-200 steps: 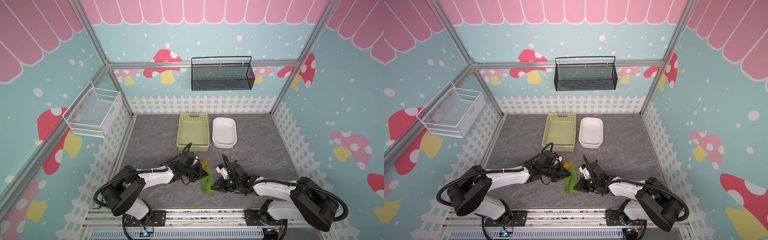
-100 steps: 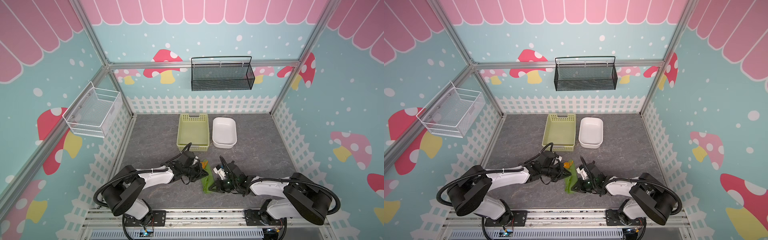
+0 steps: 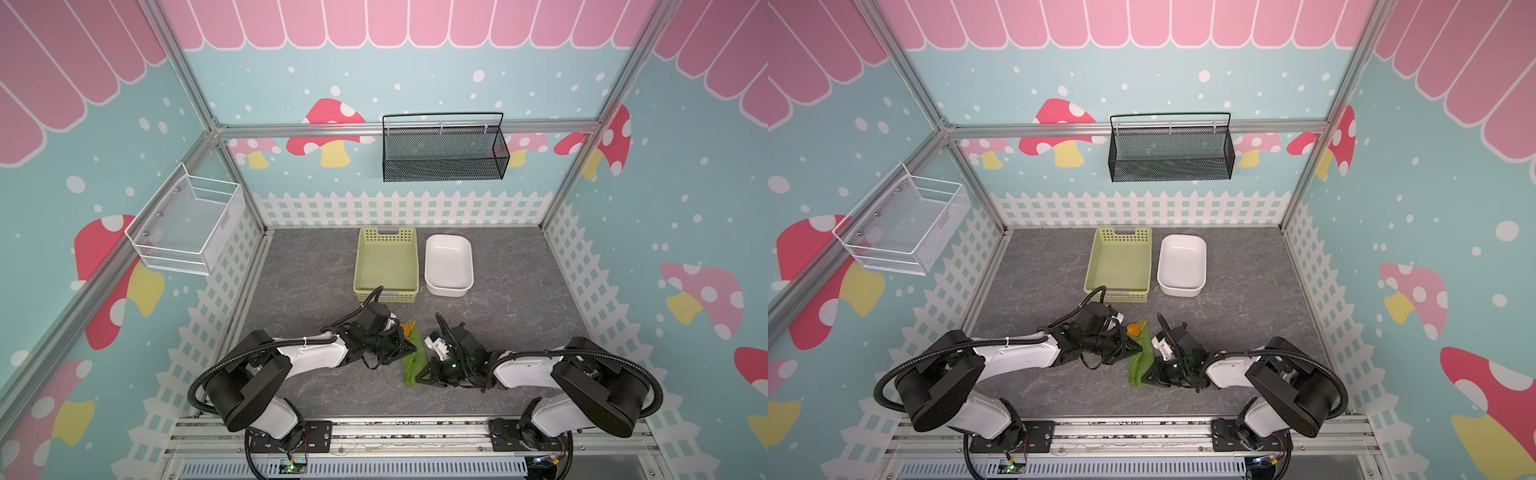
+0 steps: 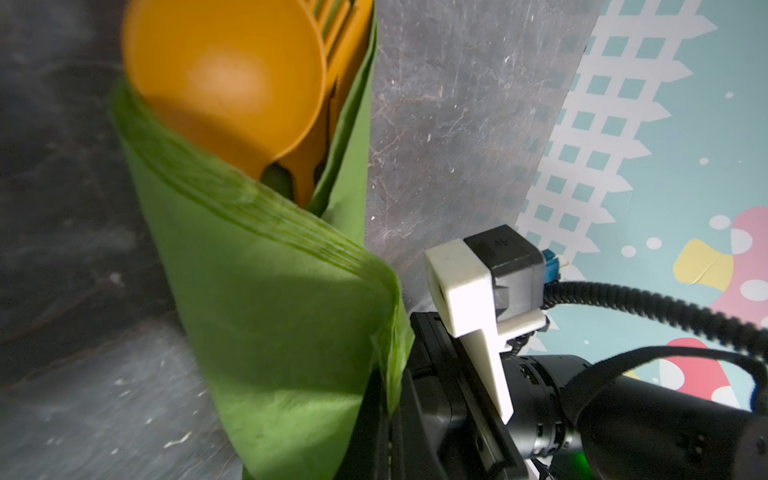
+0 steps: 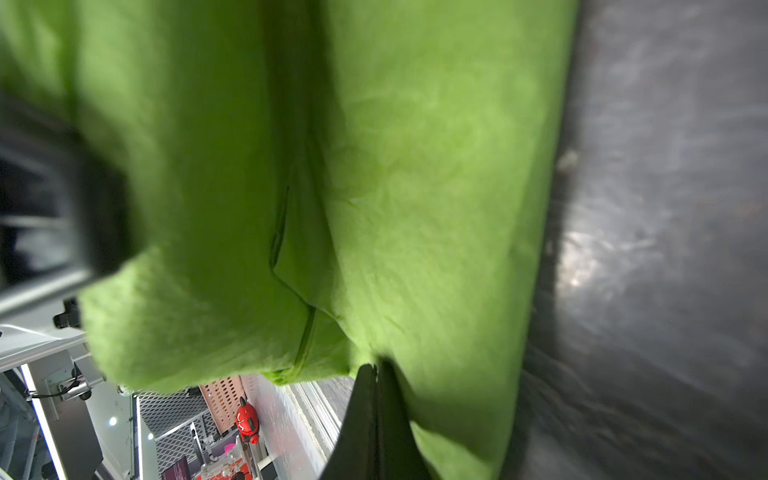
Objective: Place the utensils on the paper napkin and roll it up
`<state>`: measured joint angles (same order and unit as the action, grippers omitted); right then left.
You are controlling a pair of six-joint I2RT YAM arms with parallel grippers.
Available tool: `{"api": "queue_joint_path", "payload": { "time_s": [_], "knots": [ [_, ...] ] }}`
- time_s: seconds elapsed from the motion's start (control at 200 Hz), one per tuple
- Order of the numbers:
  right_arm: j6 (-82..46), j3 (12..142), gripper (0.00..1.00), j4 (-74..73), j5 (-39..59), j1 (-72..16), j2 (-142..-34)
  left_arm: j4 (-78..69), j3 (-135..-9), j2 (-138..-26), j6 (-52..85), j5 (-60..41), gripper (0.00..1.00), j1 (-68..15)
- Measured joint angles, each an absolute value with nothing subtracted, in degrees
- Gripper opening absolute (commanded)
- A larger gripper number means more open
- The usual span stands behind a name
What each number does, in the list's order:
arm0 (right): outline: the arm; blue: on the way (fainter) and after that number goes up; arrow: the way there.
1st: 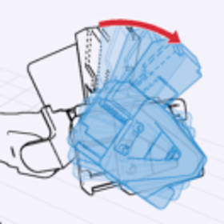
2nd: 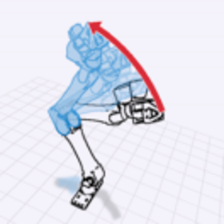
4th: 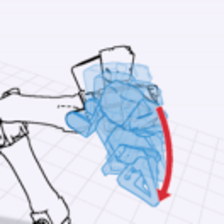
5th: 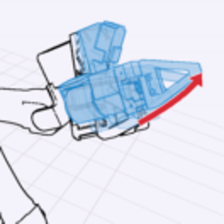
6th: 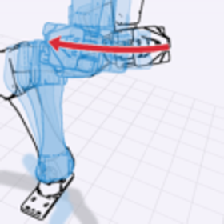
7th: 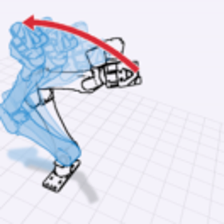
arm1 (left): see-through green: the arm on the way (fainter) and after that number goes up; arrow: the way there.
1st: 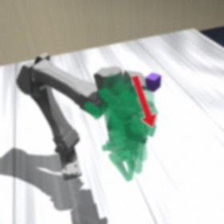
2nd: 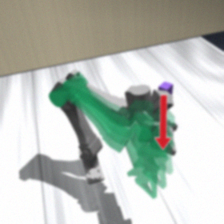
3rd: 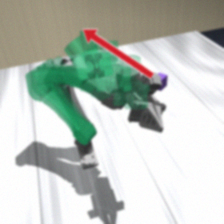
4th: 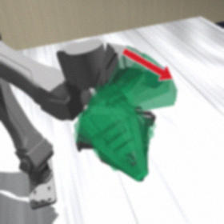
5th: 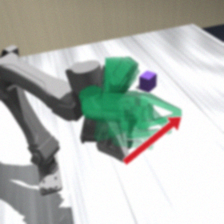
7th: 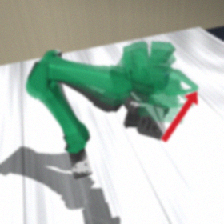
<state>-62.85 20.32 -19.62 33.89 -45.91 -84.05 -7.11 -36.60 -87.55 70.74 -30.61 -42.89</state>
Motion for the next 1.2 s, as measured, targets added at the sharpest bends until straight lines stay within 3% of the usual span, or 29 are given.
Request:
{"api": "queue_joint_path", "payload": {
  "time_s": [1.196],
  "knots": [
    [-62.2,20.3,0.0,-20.7,33.5,-46.2,-84.7,-7.1,-48.9,-104.5,71.9,-34.5,0.0,-45.3]
  ]
}}
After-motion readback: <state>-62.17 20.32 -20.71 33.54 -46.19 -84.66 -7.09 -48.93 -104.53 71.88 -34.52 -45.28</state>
